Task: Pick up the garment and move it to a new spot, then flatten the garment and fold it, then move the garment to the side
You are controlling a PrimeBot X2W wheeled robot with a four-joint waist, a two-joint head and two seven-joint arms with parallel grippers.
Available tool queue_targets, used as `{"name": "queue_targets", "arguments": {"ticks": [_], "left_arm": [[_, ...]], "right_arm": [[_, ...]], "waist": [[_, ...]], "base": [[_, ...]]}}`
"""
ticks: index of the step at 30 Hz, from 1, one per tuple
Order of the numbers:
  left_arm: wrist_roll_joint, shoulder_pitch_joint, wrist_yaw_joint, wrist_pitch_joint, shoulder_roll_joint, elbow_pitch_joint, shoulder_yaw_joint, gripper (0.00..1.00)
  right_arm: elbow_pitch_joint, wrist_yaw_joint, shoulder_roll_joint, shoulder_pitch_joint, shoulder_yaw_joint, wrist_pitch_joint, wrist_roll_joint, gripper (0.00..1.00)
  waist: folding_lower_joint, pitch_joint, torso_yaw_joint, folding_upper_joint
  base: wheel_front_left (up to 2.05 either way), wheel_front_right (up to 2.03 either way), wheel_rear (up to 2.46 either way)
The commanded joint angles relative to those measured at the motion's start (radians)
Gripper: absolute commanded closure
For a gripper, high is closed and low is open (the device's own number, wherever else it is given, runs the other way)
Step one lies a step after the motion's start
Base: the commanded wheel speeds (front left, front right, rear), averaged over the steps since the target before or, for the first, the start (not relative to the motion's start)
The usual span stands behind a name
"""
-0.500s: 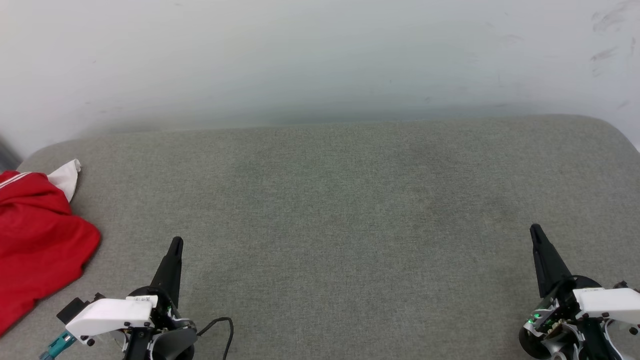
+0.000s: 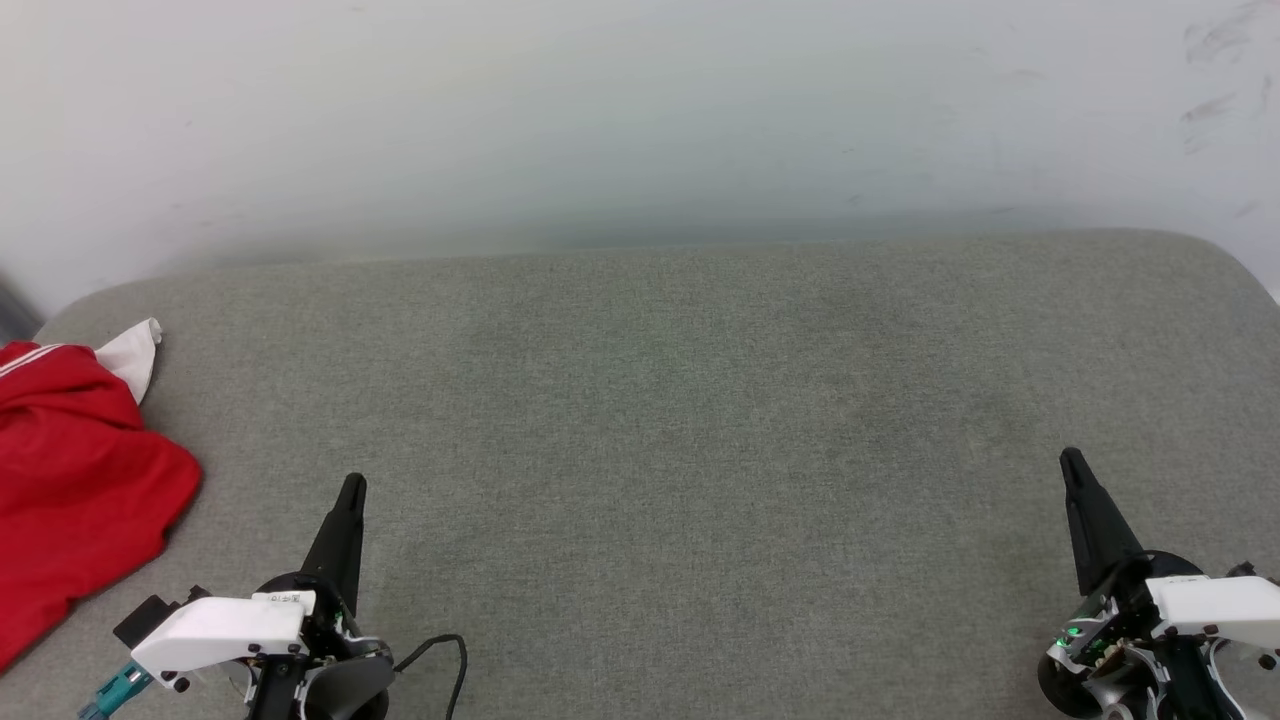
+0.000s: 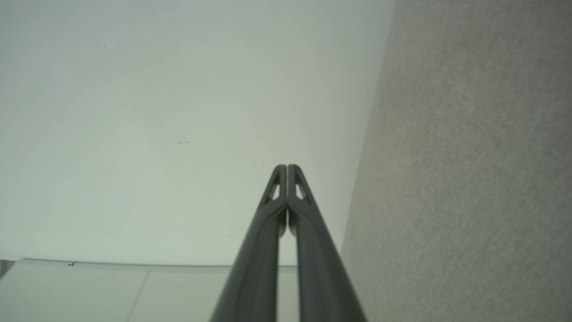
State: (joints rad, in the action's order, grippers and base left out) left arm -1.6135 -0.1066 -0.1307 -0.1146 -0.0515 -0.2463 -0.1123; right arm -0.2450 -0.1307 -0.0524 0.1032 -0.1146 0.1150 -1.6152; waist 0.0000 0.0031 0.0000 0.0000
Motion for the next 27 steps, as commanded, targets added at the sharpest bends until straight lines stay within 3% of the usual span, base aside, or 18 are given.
{"name": "queue_targets", "arguments": {"ticks": [1,22,23,27], "left_arm": [[0.002,-0.005,0.0,-0.002,0.002,0.0,-0.003,1.0],[0.002,-0.005,0.0,-0.002,0.002,0.0,-0.003,1.0],[0.002,-0.005,0.0,-0.002,0.002,0.0,-0.003,0.0],[0.003,0.019,0.0,0.006,0.002,-0.018,0.005,0.0]], "right_arm": [[-0.001,0.0,0.004,0.01,0.0,0.0,0.005,1.0],[-0.001,0.0,0.004,0.01,0.0,0.0,0.005,1.0],[-0.001,0.0,0.004,0.01,0.0,0.0,0.005,0.0],[-0.018,0.0,0.001,-0.019,0.005,-0.005,0.0,0.0]], "waist": [[0.0,0.0,0.0,0.0],[0.0,0.0,0.0,0.0],[0.0,0.0,0.0,0.0],[0.0,0.001,0.0,0.0]], "base": [[0.0,0.0,0.0],[0.0,0.0,0.0],[0.0,0.0,0.0],[0.0,0.0,0.0]]}}
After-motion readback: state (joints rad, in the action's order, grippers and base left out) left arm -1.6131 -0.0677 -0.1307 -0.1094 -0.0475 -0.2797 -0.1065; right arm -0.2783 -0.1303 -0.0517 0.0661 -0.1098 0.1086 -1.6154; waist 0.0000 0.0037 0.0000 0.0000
